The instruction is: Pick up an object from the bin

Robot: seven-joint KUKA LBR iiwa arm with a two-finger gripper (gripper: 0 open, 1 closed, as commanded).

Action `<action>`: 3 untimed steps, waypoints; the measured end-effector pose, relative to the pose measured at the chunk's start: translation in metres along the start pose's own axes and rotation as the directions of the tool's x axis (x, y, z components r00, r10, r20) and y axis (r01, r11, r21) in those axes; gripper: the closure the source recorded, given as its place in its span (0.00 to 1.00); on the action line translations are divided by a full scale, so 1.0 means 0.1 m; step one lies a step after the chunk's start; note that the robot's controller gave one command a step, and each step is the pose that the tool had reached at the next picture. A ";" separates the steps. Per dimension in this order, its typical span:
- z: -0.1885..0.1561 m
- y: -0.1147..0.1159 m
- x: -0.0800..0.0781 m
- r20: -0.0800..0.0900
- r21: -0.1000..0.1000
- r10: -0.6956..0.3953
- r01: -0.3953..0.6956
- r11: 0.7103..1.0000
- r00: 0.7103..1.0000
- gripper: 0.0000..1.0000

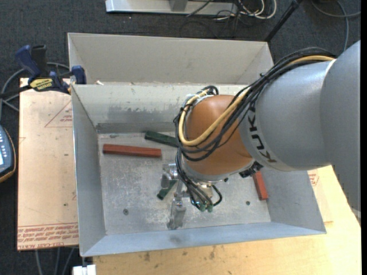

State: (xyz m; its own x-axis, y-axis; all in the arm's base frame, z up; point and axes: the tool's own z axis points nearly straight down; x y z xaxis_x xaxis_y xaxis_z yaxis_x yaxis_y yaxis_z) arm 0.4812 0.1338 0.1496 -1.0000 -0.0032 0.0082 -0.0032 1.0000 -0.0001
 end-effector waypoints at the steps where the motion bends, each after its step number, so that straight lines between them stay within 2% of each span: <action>1: 0.79 -0.40 -0.88 0.010 0.002 -0.169 0.169 0.986 0.986 0.00; 2: 0.76 -0.38 -0.88 0.011 0.000 -0.171 0.171 0.985 0.985 1.00; 3: -1.01 -0.23 -1.03 0.021 -0.001 -0.128 0.128 0.992 0.992 1.00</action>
Offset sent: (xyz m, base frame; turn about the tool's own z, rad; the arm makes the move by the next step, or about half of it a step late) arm 0.0866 -0.0378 -0.0767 -0.1736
